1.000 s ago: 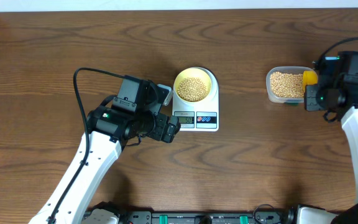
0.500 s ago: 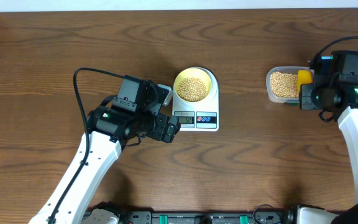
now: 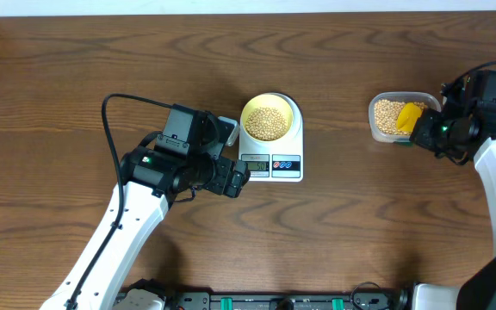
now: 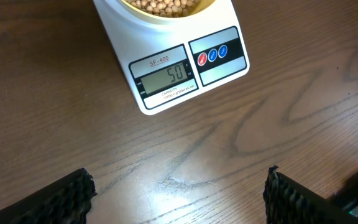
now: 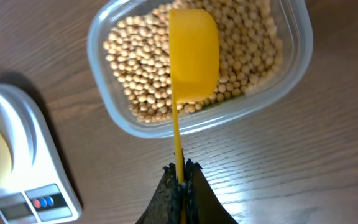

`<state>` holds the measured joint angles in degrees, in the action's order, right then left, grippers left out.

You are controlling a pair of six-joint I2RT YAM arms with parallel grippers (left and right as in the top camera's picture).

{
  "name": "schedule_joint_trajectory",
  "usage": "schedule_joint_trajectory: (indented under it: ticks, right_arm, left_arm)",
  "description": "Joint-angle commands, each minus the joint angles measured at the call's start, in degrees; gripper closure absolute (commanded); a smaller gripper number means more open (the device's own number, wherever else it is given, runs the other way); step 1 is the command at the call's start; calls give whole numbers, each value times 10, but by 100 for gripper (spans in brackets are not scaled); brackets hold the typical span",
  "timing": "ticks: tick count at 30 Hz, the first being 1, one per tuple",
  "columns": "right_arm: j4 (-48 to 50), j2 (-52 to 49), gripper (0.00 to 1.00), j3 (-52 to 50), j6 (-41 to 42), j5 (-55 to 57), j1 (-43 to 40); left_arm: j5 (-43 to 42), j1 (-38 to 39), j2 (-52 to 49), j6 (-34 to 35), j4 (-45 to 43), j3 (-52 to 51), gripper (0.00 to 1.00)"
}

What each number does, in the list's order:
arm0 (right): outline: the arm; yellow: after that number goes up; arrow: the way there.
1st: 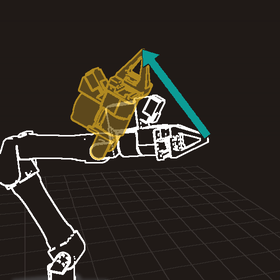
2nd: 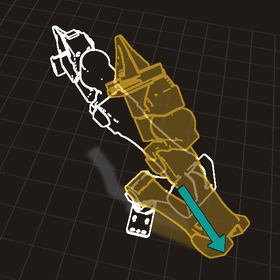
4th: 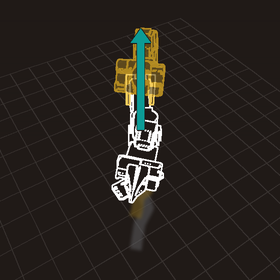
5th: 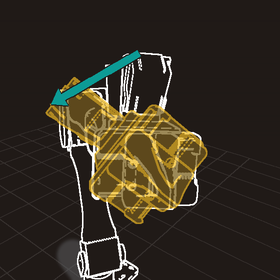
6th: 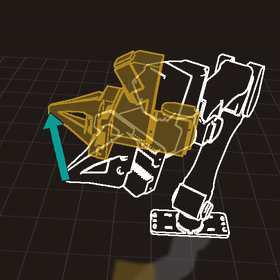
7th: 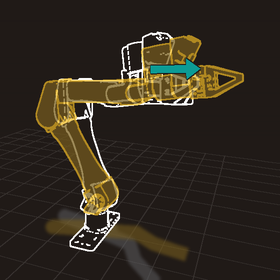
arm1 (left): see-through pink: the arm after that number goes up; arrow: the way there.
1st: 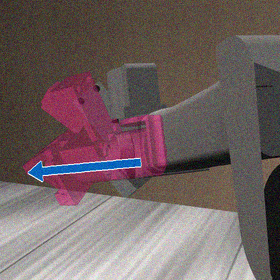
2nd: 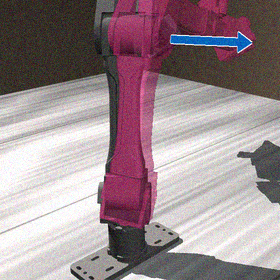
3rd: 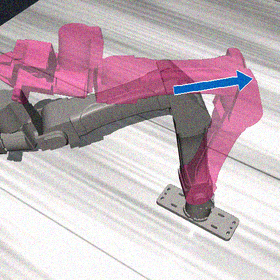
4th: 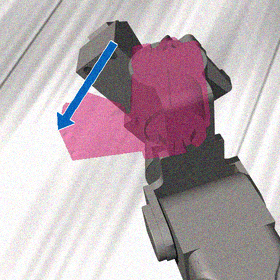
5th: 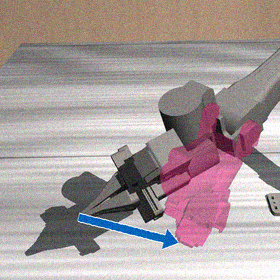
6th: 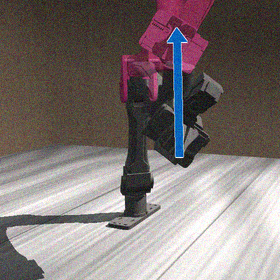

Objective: Scoop item into bowl and weigh 50g on scale
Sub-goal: 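Lower the scoop into the tub and release it with the right gripper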

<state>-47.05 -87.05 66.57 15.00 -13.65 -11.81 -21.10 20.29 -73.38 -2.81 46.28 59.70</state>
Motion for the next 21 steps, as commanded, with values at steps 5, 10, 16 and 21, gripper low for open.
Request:
schedule_joint_trajectory:
  ticks: [5,10,16,21]
  right_arm:
    - [-3,-20,89,4,59,15,-6]
    - [-28,-13,40,5,59,104,-6]
    - [-34,-1,6,5,55,122,-6]
    - [-40,6,1,5,51,125,-6]
  left_arm:
    - [-5,-2,8,1,1,-5,11]
    - [-5,-2,8,1,1,-5,11]
    - [-5,-2,8,1,1,-5,11]
    - [-5,-2,8,1,1,-5,11]
